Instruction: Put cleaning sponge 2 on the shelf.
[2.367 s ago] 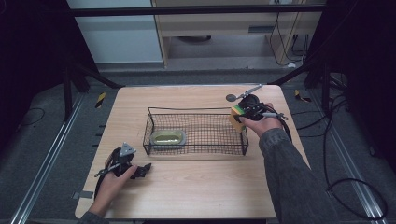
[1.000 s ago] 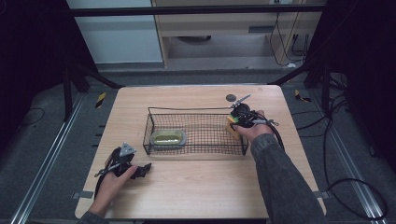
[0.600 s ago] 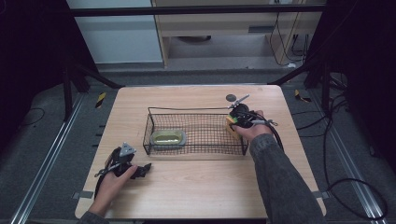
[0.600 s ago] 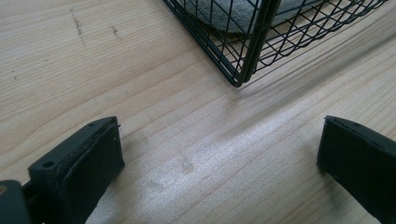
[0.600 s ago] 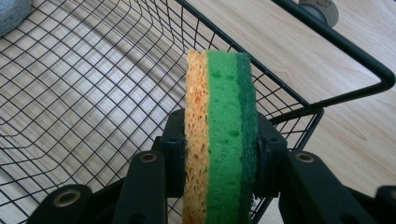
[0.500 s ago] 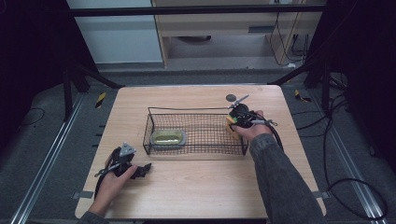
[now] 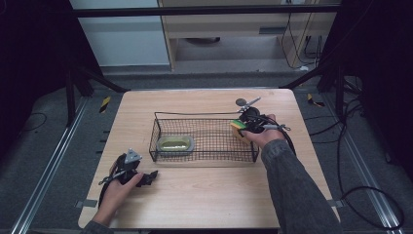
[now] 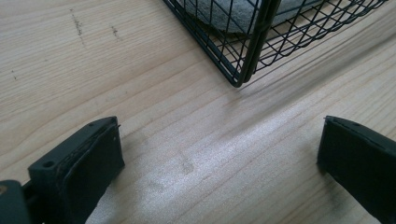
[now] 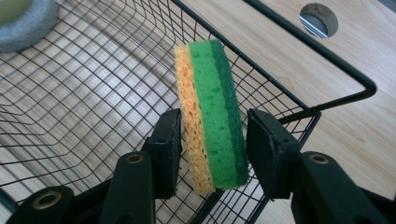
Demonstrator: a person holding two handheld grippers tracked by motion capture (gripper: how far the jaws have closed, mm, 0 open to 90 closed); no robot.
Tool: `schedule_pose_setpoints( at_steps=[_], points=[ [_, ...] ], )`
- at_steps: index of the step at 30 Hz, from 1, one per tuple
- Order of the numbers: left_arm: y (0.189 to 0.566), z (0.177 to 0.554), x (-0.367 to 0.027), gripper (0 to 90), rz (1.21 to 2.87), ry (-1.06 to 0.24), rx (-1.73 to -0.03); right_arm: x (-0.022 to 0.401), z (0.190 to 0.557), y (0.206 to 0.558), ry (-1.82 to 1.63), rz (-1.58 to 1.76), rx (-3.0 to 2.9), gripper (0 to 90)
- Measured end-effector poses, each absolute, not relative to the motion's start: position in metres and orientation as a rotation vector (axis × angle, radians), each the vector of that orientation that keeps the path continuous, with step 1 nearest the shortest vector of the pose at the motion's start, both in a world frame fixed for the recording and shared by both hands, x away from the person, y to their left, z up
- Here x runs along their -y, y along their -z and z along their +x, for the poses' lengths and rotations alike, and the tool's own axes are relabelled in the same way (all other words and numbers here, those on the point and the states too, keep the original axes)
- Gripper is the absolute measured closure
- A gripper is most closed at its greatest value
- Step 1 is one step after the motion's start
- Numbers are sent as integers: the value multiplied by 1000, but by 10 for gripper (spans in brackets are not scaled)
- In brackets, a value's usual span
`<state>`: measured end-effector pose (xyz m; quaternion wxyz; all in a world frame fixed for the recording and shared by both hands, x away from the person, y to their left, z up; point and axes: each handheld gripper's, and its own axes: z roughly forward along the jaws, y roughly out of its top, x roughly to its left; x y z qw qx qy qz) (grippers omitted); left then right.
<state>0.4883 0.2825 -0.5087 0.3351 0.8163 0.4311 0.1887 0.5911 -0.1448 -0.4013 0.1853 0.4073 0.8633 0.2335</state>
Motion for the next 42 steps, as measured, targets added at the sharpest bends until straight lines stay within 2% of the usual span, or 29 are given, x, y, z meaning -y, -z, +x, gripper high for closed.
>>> schedule_pose_setpoints(
  at_steps=[24, 31, 40, 42],
  points=[
    [509, 489, -282, 0, 2129, -490, -1124, 119, 580, 401, -719, 1129, -2494, 558],
    [509, 489, -282, 0, 2129, -491, -1123, 114, 575, 397, -776, 1133, -2480, 409],
    [509, 489, -282, 0, 2129, -491, -1123, 122, 561, 389, -848, 1135, -2406, 266],
    [509, 489, -282, 0, 2129, -491, -1124, 126, 556, 387, -865, 1150, -2376, 190]
  ],
)
